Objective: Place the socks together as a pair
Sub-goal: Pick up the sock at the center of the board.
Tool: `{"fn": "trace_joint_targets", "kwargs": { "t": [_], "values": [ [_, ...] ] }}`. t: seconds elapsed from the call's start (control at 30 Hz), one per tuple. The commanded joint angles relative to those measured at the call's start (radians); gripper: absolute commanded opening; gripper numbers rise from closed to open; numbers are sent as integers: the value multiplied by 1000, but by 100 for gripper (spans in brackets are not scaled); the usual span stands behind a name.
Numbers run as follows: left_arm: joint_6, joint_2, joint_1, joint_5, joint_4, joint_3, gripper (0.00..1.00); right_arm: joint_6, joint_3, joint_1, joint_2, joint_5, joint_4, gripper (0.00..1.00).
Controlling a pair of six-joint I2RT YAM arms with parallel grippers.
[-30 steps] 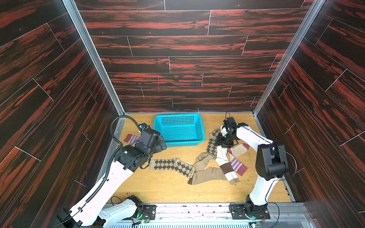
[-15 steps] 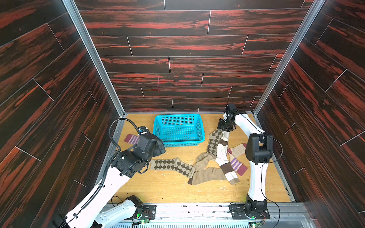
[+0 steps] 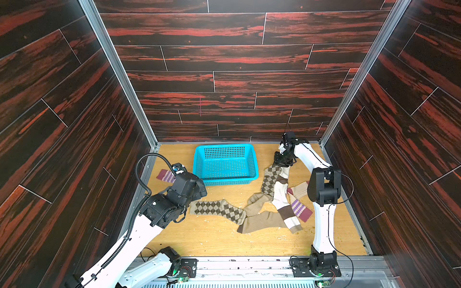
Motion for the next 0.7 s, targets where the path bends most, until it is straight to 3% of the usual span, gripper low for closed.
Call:
{"fn": "trace_joint_targets", "kwargs": {
  "t": [0.0, 0.3, 0.43, 0.67],
  "values": [
    [-12, -23, -2, -27, -1, -14, 97, -31, 0, 29, 26, -14, -23, 33],
    [-26, -55, -2, -35, -7, -42, 97, -62, -5, 42, 0, 42, -57, 0],
    [-28, -64, -2, -26, 3, -49, 97, -42, -49, 44, -90, -17, -46, 0],
    [-7, -50, -2, 49, 73, -49, 96, -11, -173, 42, -376, -97, -53, 0]
  ]
}}
